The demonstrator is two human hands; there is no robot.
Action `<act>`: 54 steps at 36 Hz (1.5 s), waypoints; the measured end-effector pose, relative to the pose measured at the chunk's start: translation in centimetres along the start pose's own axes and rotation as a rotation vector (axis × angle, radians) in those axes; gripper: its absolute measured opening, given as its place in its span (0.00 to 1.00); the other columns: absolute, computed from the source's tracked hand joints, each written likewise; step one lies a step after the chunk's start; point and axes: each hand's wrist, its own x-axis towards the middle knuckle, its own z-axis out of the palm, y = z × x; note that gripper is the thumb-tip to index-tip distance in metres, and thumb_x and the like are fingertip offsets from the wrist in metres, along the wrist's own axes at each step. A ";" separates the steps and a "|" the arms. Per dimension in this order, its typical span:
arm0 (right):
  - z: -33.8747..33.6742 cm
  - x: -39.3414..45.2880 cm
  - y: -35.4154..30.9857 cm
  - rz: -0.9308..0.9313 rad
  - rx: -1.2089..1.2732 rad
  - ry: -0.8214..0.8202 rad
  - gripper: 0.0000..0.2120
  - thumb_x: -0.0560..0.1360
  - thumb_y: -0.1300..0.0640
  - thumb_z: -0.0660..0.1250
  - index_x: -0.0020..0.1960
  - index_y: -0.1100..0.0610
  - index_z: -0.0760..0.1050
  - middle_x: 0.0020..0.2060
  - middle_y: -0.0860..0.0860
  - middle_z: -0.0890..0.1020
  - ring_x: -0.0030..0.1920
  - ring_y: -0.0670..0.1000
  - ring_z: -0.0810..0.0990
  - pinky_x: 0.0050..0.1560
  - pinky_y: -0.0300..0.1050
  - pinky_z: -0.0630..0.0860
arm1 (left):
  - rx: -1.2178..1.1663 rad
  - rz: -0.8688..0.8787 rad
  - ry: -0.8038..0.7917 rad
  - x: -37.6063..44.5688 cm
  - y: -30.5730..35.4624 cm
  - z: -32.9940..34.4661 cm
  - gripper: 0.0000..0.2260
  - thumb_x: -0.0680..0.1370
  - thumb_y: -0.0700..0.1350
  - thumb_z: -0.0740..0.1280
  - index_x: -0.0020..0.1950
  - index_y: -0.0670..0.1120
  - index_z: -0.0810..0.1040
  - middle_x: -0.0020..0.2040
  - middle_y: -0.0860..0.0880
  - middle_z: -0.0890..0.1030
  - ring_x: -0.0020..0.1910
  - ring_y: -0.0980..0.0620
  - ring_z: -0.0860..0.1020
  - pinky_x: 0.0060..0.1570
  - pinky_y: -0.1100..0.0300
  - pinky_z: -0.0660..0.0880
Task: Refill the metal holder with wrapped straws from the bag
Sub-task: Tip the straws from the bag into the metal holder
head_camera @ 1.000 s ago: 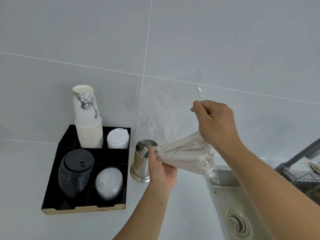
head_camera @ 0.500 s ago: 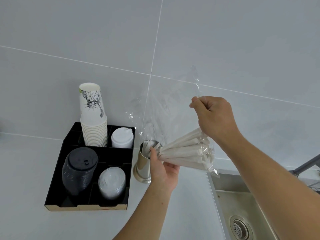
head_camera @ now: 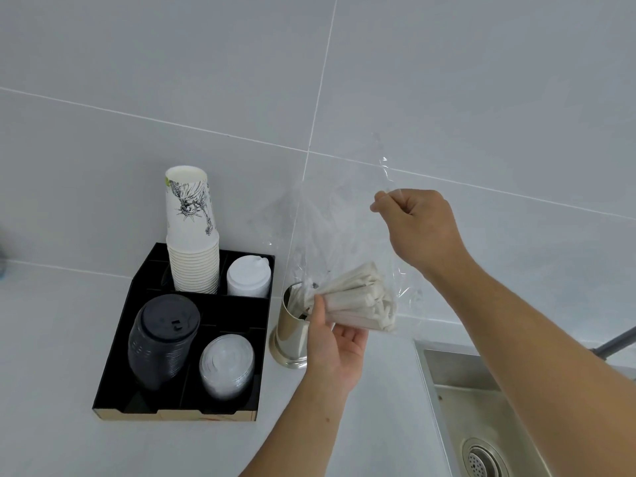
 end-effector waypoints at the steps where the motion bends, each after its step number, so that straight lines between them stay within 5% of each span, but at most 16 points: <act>1: -0.1 0.0 0.1 -0.003 0.014 0.005 0.21 0.79 0.52 0.63 0.45 0.73 0.78 0.20 0.41 0.75 0.22 0.45 0.71 0.27 0.38 0.68 | -0.001 -0.001 -0.002 -0.1 0.0 0.0 0.23 0.75 0.55 0.71 0.62 0.39 0.79 0.54 0.40 0.86 0.50 0.46 0.85 0.41 0.55 0.83; 3: -0.3 0.2 0.0 -0.008 0.044 0.015 0.21 0.79 0.52 0.64 0.46 0.73 0.78 0.26 0.53 0.80 0.26 0.50 0.73 0.26 0.32 0.67 | -0.003 -0.003 -0.005 -0.3 -0.1 0.0 0.23 0.75 0.54 0.71 0.62 0.39 0.79 0.53 0.41 0.86 0.51 0.45 0.85 0.41 0.55 0.83; 8: -0.8 0.6 -0.5 -0.014 0.030 -0.004 0.19 0.78 0.53 0.64 0.43 0.70 0.80 0.17 0.39 0.72 0.21 0.43 0.66 0.25 0.36 0.65 | -0.013 -0.028 -0.020 -0.8 -0.4 0.2 0.23 0.76 0.54 0.70 0.63 0.38 0.78 0.58 0.40 0.83 0.51 0.45 0.85 0.40 0.55 0.83; 11: -1.0 0.8 -0.8 -0.022 0.055 -0.002 0.15 0.78 0.52 0.65 0.40 0.59 0.84 0.24 0.49 0.72 0.29 0.50 0.71 0.28 0.38 0.66 | -0.016 -0.040 -0.032 -1.0 -0.5 0.4 0.23 0.76 0.53 0.70 0.63 0.38 0.78 0.58 0.39 0.83 0.51 0.45 0.85 0.40 0.55 0.83; 16: -1.0 1.3 -1.3 -0.033 0.059 -0.023 0.16 0.78 0.52 0.65 0.39 0.60 0.83 0.19 0.46 0.73 0.28 0.53 0.73 0.34 0.40 0.68 | -0.018 -0.043 -0.042 -1.3 -0.5 0.6 0.22 0.76 0.53 0.70 0.61 0.38 0.79 0.51 0.40 0.86 0.48 0.45 0.86 0.38 0.55 0.83; 19: -0.6 1.5 -1.3 -0.068 0.044 -0.023 0.16 0.78 0.52 0.65 0.37 0.59 0.83 0.34 0.63 0.82 0.41 0.60 0.82 0.33 0.40 0.67 | -0.026 -0.039 -0.022 -1.1 -0.3 0.6 0.21 0.76 0.53 0.70 0.60 0.37 0.79 0.46 0.40 0.87 0.45 0.46 0.86 0.36 0.55 0.83; 21: -0.5 1.7 -1.3 -0.061 0.045 -0.022 0.16 0.78 0.52 0.65 0.37 0.59 0.83 0.30 0.58 0.82 0.46 0.61 0.82 0.36 0.42 0.68 | -0.039 -0.044 -0.020 -1.1 0.0 0.6 0.21 0.77 0.52 0.70 0.60 0.36 0.78 0.45 0.40 0.86 0.44 0.46 0.86 0.36 0.55 0.82; 23: -0.7 2.0 -1.5 -0.045 0.048 -0.025 0.16 0.78 0.52 0.65 0.38 0.59 0.83 0.19 0.44 0.72 0.38 0.60 0.80 0.38 0.42 0.70 | -0.045 -0.046 -0.024 -1.1 0.2 0.7 0.20 0.77 0.52 0.70 0.60 0.37 0.78 0.45 0.40 0.86 0.44 0.46 0.86 0.36 0.55 0.82; 27: -1.0 2.5 -1.4 -0.036 0.069 -0.005 0.17 0.78 0.52 0.65 0.42 0.66 0.82 0.15 0.44 0.62 0.30 0.50 0.69 0.34 0.38 0.70 | -0.046 -0.035 -0.016 -0.9 0.4 0.8 0.19 0.79 0.51 0.67 0.59 0.37 0.78 0.45 0.39 0.86 0.44 0.46 0.86 0.36 0.55 0.83; 33: -0.8 2.0 -1.2 -0.006 0.093 -0.055 0.08 0.76 0.51 0.68 0.42 0.53 0.83 0.18 0.42 0.68 0.20 0.43 0.65 0.28 0.37 0.66 | -0.058 -0.029 0.005 -0.7 0.2 0.6 0.16 0.82 0.49 0.63 0.58 0.37 0.78 0.44 0.39 0.84 0.46 0.45 0.83 0.35 0.56 0.83; 38: -1.9 0.3 -0.8 0.122 0.362 -0.165 0.09 0.78 0.47 0.65 0.52 0.47 0.82 0.31 0.48 0.80 0.27 0.47 0.78 0.28 0.43 0.75 | -0.068 -0.027 -0.005 -0.3 0.5 0.9 0.15 0.82 0.47 0.62 0.59 0.36 0.78 0.48 0.38 0.83 0.43 0.46 0.84 0.35 0.56 0.83; 42: -3.2 -2.0 1.6 0.166 0.539 -0.174 0.17 0.78 0.63 0.59 0.58 0.46 0.80 0.41 0.51 0.84 0.36 0.51 0.82 0.35 0.46 0.81 | -0.044 -0.010 0.009 0.2 0.9 0.9 0.15 0.82 0.47 0.62 0.57 0.36 0.78 0.43 0.38 0.86 0.40 0.47 0.85 0.46 0.52 0.83; 46: -3.0 -5.4 4.6 0.144 0.304 -0.262 0.34 0.70 0.79 0.60 0.56 0.40 0.76 0.52 0.52 0.81 0.42 0.46 0.82 0.43 0.50 0.82 | -0.001 0.004 0.033 0.5 0.9 0.9 0.14 0.82 0.48 0.63 0.53 0.37 0.79 0.41 0.40 0.87 0.38 0.47 0.86 0.37 0.55 0.84; 50: -1.4 -8.6 6.0 0.121 0.163 -0.492 0.35 0.67 0.59 0.77 0.62 0.30 0.68 0.58 0.33 0.77 0.56 0.34 0.76 0.49 0.33 0.78 | 0.016 0.005 0.045 0.8 0.8 0.9 0.14 0.82 0.48 0.63 0.55 0.37 0.79 0.41 0.41 0.87 0.38 0.47 0.86 0.32 0.57 0.82; 52: 0.0 -9.3 5.8 0.106 0.130 -0.401 0.28 0.66 0.46 0.77 0.61 0.31 0.69 0.55 0.26 0.75 0.55 0.32 0.75 0.48 0.28 0.75 | 0.023 0.011 0.030 0.9 0.6 0.9 0.15 0.82 0.48 0.62 0.57 0.37 0.79 0.40 0.41 0.86 0.36 0.48 0.86 0.32 0.58 0.82; 54: 1.2 -9.2 5.4 0.087 0.127 -0.239 0.15 0.69 0.45 0.74 0.53 0.35 0.74 0.50 0.25 0.76 0.49 0.33 0.78 0.43 0.25 0.72 | 0.040 0.011 0.031 1.0 0.6 0.7 0.14 0.82 0.49 0.62 0.57 0.39 0.79 0.41 0.41 0.87 0.37 0.48 0.86 0.34 0.58 0.83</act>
